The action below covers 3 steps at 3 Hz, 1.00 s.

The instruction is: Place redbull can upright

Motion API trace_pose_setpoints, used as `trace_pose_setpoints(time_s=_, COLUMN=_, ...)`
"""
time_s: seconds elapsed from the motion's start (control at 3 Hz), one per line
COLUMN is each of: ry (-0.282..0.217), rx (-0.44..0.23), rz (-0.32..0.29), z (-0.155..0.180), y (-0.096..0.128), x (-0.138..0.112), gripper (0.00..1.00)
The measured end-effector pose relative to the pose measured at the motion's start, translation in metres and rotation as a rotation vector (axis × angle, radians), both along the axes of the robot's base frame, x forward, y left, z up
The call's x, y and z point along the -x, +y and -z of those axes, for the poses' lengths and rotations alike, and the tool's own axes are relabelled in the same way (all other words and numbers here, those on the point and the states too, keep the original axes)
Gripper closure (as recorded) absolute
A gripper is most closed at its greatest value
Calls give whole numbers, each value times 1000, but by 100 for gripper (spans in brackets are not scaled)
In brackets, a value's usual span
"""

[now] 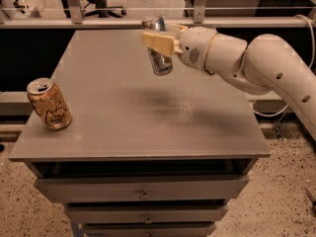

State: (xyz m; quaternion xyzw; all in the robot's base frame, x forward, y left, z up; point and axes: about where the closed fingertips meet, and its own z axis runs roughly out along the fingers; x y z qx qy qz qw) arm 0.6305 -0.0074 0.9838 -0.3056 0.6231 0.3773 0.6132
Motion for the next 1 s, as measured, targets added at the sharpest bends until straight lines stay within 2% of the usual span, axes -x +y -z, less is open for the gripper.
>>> trace_pose_setpoints(time_s=0.33, ry=18, rx=-16, rz=-28, z=7, y=3, x=-3, gripper=100)
trace_pose_setpoints(time_s=1.0, ry=40, rx=-5, rz=-67, z=30, y=-61, x=-4, gripper=100)
